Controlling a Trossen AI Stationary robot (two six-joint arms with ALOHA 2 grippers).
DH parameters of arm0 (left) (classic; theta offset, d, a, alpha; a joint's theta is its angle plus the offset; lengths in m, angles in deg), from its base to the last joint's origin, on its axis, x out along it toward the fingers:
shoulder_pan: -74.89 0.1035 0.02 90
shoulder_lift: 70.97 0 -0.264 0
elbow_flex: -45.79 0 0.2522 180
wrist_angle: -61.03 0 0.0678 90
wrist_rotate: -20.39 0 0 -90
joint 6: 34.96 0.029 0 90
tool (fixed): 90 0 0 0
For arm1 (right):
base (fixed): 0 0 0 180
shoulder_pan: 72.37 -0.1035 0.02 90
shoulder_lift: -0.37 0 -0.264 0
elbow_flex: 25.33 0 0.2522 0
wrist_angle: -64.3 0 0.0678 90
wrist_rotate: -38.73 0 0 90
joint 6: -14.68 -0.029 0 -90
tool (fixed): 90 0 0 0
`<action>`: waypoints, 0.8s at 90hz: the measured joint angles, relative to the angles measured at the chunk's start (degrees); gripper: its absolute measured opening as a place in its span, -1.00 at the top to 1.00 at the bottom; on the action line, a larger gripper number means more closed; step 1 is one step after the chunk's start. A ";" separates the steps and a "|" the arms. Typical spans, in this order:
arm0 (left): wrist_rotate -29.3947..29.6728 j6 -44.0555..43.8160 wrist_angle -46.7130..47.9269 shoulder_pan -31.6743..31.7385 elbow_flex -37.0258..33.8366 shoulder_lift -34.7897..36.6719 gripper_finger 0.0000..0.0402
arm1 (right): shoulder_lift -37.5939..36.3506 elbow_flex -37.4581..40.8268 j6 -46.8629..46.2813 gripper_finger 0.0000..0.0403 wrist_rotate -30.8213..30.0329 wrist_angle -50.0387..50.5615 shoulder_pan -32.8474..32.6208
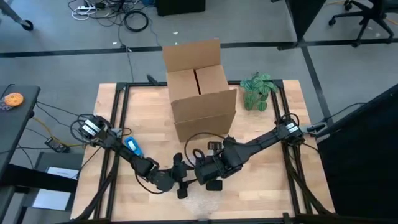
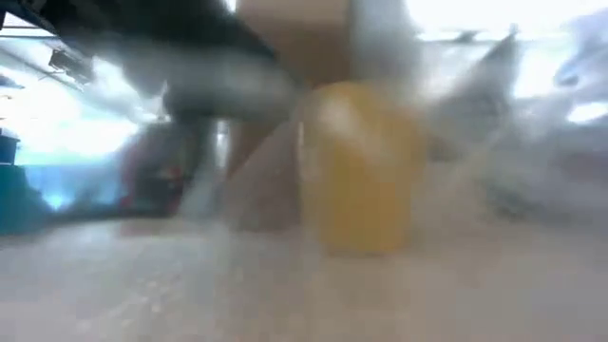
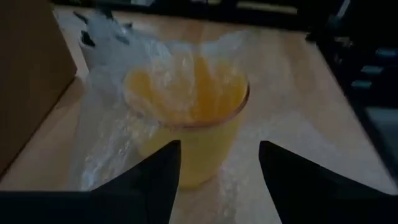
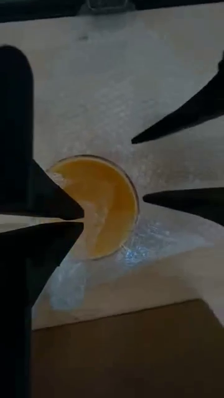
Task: Wrap mug
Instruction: Wrap the yellow mug with the transparent bubble wrap
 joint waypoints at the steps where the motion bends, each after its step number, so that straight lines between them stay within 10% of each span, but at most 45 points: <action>1: -0.01 0.00 0.01 0.00 0.00 0.00 -0.01 | 0.00 0.00 0.11 1.00 0.08 0.00 0.01; 72: -0.04 0.00 -1.60 0.00 0.00 -0.04 -0.01 | 0.00 0.00 6.98 1.00 0.88 -3.21 -0.85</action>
